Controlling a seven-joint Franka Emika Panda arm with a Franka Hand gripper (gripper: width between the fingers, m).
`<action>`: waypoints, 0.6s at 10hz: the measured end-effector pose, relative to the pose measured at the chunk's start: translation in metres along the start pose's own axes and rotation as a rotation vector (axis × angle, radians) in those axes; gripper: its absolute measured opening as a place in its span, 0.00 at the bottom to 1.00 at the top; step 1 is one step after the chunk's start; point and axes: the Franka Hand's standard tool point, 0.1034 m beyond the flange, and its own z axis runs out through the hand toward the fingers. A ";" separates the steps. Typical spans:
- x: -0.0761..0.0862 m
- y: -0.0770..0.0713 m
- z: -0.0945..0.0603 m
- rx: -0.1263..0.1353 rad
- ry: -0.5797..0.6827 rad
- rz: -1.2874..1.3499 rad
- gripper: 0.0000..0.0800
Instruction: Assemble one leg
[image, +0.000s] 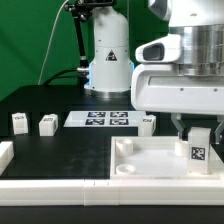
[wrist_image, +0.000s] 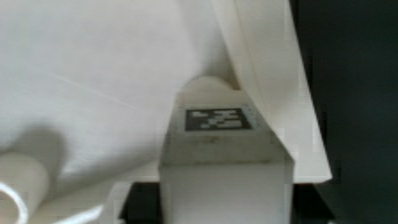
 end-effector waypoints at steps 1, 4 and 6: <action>-0.001 0.001 0.000 0.011 0.007 0.098 0.36; -0.001 0.003 0.000 0.027 0.001 0.476 0.36; -0.002 0.003 0.000 0.026 0.000 0.609 0.36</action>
Offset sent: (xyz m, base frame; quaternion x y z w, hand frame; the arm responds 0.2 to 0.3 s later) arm -0.0066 0.0028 -0.0017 0.0152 -0.0125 0.2966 0.9548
